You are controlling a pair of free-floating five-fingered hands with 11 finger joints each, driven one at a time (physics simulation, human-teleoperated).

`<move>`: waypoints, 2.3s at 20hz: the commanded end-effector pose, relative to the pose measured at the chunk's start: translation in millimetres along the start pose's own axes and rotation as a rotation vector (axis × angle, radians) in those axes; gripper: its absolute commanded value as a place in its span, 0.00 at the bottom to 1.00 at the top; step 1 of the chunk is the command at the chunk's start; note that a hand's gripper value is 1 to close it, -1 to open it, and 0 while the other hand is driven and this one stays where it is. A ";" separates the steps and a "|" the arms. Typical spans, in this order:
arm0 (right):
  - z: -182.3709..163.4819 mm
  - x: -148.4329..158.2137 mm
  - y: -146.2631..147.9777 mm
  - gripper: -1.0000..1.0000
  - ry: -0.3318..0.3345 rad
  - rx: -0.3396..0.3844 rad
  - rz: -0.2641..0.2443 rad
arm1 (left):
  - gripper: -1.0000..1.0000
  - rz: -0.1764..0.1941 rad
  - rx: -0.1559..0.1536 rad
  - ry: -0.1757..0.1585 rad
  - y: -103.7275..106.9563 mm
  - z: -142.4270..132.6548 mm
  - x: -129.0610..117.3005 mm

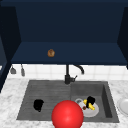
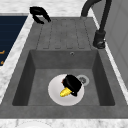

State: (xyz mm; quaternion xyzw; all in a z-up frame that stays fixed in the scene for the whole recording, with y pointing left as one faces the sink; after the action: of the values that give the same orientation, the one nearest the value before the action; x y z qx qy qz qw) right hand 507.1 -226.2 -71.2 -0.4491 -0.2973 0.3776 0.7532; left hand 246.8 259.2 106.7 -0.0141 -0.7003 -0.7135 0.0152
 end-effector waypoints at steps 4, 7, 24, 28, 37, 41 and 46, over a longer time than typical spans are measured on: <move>14.3 -2.8 -34.5 1.00 -0.014 0.005 0.001 | 0.50 0.000 0.000 0.000 0.0 0.0 0.0; 24.2 -3.9 -51.1 1.00 -0.027 0.027 0.013 | 0.50 0.000 0.000 0.000 0.0 0.0 0.0; 77.6 -12.6 -149.7 1.00 -0.132 0.025 0.078 | 0.50 0.000 0.000 0.000 0.0 0.0 0.0; 93.4 -13.8 -169.4 1.00 -0.153 0.028 0.085 | 0.50 0.000 0.000 0.000 0.0 0.0 0.0; 123.2 -20.7 -215.2 1.00 -0.216 0.019 0.073 | 0.50 0.000 0.000 0.000 0.0 0.0 0.0; 137.8 -28.1 -240.4 1.00 -0.259 0.014 0.063 | 0.50 0.000 0.000 0.000 0.0 0.0 0.0; 151.5 -37.8 -261.8 1.00 -0.296 0.035 0.081 | 0.50 0.000 0.000 0.000 0.0 0.0 0.0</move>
State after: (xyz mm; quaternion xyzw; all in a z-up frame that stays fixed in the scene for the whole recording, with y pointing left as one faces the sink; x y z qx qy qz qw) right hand 450.6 -264.7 209.8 -0.3888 -0.3616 0.4483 0.7191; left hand 246.8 259.2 106.7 -0.0141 -0.7003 -0.7135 0.0152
